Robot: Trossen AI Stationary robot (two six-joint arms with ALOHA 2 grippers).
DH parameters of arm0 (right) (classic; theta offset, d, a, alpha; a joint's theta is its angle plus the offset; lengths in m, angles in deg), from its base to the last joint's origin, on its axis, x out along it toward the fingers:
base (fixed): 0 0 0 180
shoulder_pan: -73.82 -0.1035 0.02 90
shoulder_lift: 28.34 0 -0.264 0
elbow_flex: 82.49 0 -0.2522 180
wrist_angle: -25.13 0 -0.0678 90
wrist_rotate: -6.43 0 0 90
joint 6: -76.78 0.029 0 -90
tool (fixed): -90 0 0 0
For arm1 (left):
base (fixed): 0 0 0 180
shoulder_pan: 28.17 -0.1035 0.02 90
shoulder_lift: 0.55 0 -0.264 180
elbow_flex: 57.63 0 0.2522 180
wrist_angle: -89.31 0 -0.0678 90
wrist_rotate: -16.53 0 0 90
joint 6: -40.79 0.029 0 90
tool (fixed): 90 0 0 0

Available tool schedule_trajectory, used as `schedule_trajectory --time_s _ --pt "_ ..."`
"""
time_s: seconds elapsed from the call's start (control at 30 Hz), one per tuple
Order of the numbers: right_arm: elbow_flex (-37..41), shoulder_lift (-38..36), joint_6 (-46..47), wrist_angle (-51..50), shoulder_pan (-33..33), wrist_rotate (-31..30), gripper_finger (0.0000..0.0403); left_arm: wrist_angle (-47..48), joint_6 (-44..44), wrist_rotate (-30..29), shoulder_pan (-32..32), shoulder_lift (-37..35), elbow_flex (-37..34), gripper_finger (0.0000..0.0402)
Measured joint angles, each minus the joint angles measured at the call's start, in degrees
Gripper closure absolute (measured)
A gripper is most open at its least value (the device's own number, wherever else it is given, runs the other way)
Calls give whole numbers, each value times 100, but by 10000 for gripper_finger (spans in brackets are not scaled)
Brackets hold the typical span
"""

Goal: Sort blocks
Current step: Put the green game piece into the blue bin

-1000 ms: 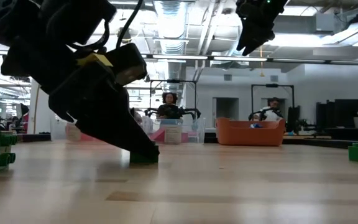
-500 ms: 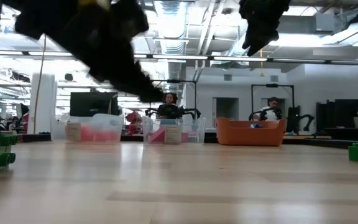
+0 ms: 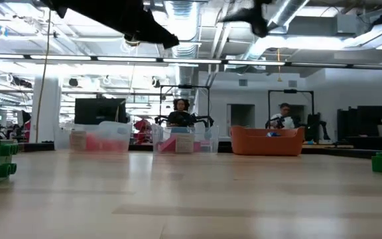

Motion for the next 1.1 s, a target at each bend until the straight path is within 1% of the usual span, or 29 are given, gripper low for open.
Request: schedule_trajectory --time_s 0.07,0.13,0.23,0.3,0.5,0.6,0.67,0.77,0.87,1.1 --pt "67 233 251 692 -116 -59 159 38 393 72 -104 -54 90 270" --pt "78 518 417 1068 -182 -76 159 109 852 132 -169 -51 215 270" --pt "84 877 664 1395 -184 -92 159 174 1466 134 -216 -22 408 270" --pt "82 1019 758 1448 -157 -94 159 269 1679 134 -239 -26 504 270" --pt "80 976 550 1520 -127 -535 159 653 1725 197 -267 -25 755 270" --pt "76 973 469 1553 -130 -533 159 669 1738 289 -270 -30 769 270" --pt "76 989 459 1573 -133 -533 159 681 1598 298 -313 -24 769 270" --pt "71 1106 457 1810 -144 -535 159 636 1344 296 -393 -26 769 270" --pt "71 1270 506 2125 -142 -529 159 617 1366 447 -431 -28 769 270" --pt "52 1618 610 2699 -146 -494 159 493 1396 483 -435 -28 769 270"
